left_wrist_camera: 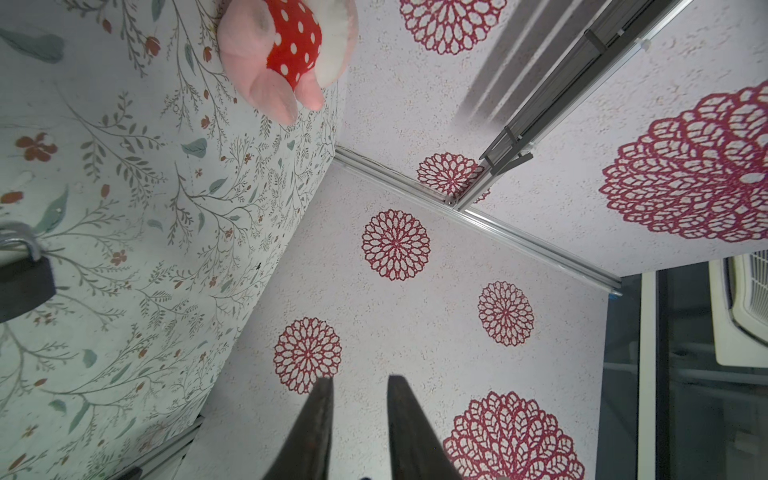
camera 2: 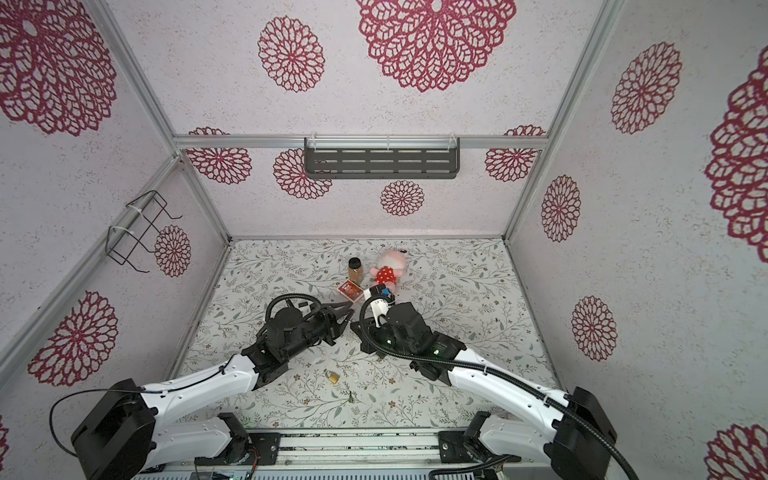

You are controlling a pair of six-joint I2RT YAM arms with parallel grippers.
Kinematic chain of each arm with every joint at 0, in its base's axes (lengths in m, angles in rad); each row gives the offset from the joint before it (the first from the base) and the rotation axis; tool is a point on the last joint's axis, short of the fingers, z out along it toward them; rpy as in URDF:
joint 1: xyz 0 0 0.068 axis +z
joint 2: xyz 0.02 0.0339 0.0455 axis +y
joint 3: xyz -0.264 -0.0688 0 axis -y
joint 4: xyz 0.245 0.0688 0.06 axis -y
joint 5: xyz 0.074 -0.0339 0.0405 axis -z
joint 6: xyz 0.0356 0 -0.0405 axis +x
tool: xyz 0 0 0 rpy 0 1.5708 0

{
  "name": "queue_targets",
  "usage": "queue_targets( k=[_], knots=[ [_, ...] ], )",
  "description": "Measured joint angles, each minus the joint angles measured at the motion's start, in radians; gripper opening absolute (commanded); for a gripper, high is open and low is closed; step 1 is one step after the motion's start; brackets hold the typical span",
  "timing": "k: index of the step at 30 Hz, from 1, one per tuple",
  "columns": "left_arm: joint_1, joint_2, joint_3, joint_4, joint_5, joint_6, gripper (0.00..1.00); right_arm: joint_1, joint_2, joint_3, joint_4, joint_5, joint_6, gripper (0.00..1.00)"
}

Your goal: Unlock with the key

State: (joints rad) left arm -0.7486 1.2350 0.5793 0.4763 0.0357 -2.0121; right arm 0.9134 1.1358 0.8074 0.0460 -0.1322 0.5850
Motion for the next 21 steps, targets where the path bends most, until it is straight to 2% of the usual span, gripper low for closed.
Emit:
queue_targets(
  k=[10,16,21],
  knots=[
    [-0.001,-0.012,0.0,-0.04,0.001,0.009,0.0,-0.001,0.0,0.0,-0.006,0.0,-0.002,0.0],
    [-0.001,-0.013,0.0,-0.051,0.001,0.019,0.0,-0.001,0.0,0.001,-0.013,0.0,-0.01,0.0],
    [-0.001,-0.013,0.002,-0.06,0.002,0.033,0.0,-0.001,0.0,0.003,-0.022,0.0,-0.011,0.07]
  ],
)
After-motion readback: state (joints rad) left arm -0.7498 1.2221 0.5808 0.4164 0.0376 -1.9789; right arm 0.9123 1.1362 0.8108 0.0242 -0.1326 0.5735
